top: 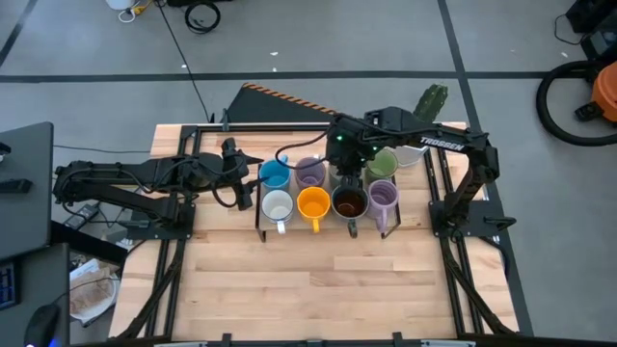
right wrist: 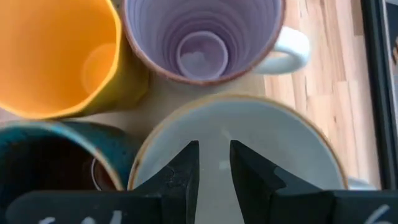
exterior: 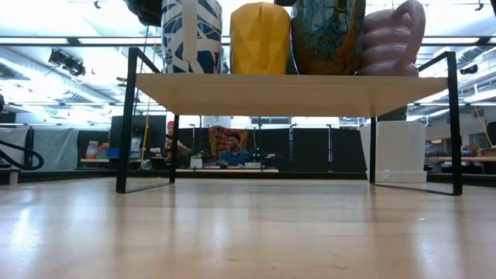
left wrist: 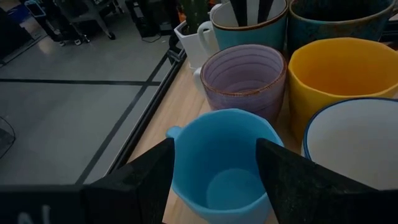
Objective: Place coffee mugs
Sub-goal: Adjust the mugs on the shelf, then return to Home Position
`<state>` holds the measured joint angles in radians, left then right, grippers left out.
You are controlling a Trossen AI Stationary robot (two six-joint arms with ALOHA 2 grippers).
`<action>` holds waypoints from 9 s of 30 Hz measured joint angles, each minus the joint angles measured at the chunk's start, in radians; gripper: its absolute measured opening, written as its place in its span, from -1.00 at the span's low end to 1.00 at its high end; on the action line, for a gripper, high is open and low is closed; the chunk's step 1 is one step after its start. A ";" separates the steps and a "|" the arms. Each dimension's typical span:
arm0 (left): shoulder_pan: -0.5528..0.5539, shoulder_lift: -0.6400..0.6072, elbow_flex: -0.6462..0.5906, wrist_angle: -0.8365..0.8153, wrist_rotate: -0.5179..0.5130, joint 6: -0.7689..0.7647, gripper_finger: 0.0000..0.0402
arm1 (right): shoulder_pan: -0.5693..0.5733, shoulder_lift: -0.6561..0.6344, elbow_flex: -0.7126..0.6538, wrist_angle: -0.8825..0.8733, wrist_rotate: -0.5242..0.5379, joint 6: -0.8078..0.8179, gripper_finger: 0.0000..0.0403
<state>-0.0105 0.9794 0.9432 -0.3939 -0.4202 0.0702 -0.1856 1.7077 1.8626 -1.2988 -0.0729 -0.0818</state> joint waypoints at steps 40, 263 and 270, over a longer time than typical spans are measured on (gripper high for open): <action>-0.090 -0.057 0.000 -0.076 0.027 -0.041 0.15 | 0.308 0.041 0.001 0.366 0.077 0.115 -0.61; -0.080 -0.895 -0.937 0.510 0.021 -0.086 -0.10 | 0.448 -1.693 -1.846 1.387 0.028 0.297 -0.91; -0.080 -0.895 -0.937 0.510 0.021 -0.086 -0.10 | 0.448 -1.693 -1.846 1.387 0.027 0.297 -0.91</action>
<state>-0.0910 0.0849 0.0067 0.1162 -0.3992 -0.0156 0.2623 0.0147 0.0166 0.0887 -0.0456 0.2150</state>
